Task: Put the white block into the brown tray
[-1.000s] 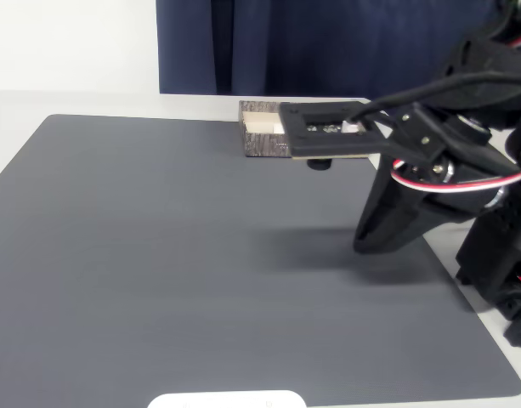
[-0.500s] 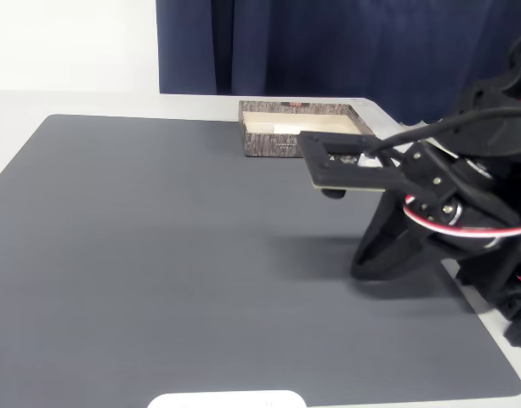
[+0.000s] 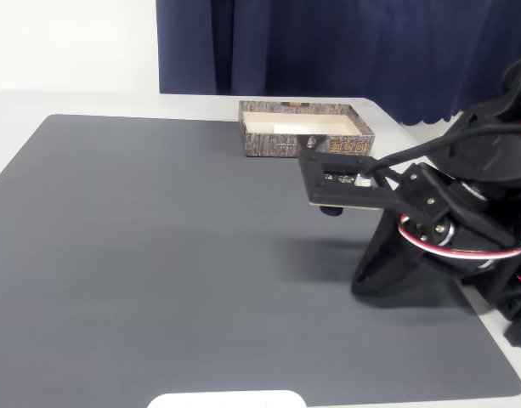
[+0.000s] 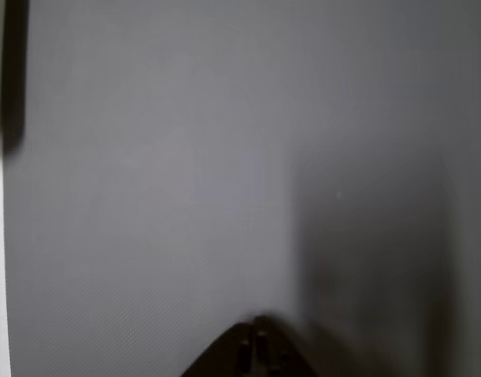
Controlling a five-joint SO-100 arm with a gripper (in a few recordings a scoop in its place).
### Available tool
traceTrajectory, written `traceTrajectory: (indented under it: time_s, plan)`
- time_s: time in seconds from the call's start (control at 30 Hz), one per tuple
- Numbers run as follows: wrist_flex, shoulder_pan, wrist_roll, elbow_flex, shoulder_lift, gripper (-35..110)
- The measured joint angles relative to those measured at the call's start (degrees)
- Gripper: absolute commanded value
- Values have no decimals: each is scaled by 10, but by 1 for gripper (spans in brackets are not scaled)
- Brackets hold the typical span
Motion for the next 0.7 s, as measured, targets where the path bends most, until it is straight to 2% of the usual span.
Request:
traceTrajectory:
  time_s: [0.3,0.7]
  plan:
    - [80,0,-37,-1,4,0]
    - [83,2,-23,-1,4,0]
